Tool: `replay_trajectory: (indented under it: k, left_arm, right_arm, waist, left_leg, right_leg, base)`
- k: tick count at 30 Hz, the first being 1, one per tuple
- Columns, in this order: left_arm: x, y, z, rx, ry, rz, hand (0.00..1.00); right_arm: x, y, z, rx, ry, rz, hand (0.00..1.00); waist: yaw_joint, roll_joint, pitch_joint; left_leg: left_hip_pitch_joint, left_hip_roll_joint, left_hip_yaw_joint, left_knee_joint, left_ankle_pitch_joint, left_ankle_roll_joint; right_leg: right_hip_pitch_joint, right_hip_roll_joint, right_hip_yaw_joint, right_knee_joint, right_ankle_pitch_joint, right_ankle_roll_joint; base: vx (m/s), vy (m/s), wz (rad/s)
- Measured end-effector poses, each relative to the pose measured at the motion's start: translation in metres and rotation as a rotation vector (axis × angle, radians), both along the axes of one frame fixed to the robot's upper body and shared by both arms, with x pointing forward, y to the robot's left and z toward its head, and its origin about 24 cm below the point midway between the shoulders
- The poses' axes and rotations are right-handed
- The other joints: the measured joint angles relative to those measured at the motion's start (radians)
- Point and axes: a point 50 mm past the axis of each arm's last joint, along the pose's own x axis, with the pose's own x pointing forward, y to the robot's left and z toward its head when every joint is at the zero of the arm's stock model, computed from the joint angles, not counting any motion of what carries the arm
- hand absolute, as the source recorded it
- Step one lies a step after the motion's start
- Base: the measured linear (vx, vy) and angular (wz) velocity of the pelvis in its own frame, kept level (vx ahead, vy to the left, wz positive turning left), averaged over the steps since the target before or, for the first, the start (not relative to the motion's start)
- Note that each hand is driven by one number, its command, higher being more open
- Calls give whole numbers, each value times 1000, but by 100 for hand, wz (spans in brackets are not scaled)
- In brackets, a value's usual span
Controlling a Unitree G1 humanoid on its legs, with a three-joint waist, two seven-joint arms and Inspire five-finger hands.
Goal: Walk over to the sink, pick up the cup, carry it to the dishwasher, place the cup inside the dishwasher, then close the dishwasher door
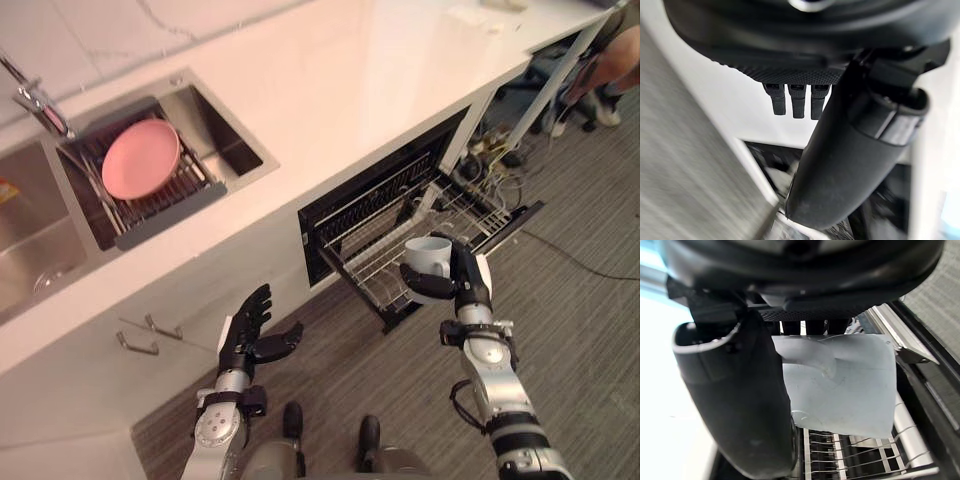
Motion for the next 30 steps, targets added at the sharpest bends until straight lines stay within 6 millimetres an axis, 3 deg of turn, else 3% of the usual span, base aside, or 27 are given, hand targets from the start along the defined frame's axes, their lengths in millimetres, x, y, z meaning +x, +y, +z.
replay_trajectory:
  k: [5, 9, 10, 19, 25, 30]
  left_arm:
    - [-6, 10, -16, 12, 79, 29, 90]
    - [-13, 16, -28, 5, 133, 71, 90]
    - [-13, 16, -30, 4, 143, 77, 90]
    - [-4, 10, -35, -35, 151, 128, 90]
    - [2, 11, -32, -33, 131, 144, 90]
    - [-2, 11, -41, -29, 179, 146, 90]
  right_arm:
    - [37, -18, 40, -64, -67, -62, 30]
    - [54, -23, 59, -72, -84, -93, 30]
    - [59, -26, 65, -70, -90, -111, 90]
    - [76, -32, 80, 17, -66, -190, 90]
    - [78, -29, 79, 70, -72, -198, 90]
    - [71, -26, 82, 87, -124, -172, 90]
  waist:
    - [48, 20, 79]
    - [62, 28, 115]
    - [68, 33, 120]
    - [88, 47, 167]
    - [91, 48, 168]
    - [84, 48, 168]
  left_leg:
    - [-94, 1, -6, 59, -2, 3]
    - [-119, 1, -7, 73, -1, 4]
    - [-139, 1, -7, 80, 0, 5]
    - [-174, -2, -9, 90, 1, 7]
    - [-174, -4, -9, 88, 3, 8]
    - [-127, -5, -11, 68, 8, 8]
  right_leg:
    - [-89, -4, -4, 51, 1, -3]
    - [-115, -7, -5, 71, 0, -5]
    - [-135, -8, -5, 79, -1, -5]
    - [-173, -12, -6, 98, -2, -7]
    - [-174, -14, -5, 98, -2, -6]
    - [-131, -14, -5, 89, -2, -6]
  base:
    - [-105, -1, 5]
    - [-48, 2, 1]
    - [-61, 9, 0]
    - [-9, 2, 0]
    - [0, 0, 0]
    - [0, 0, 0]
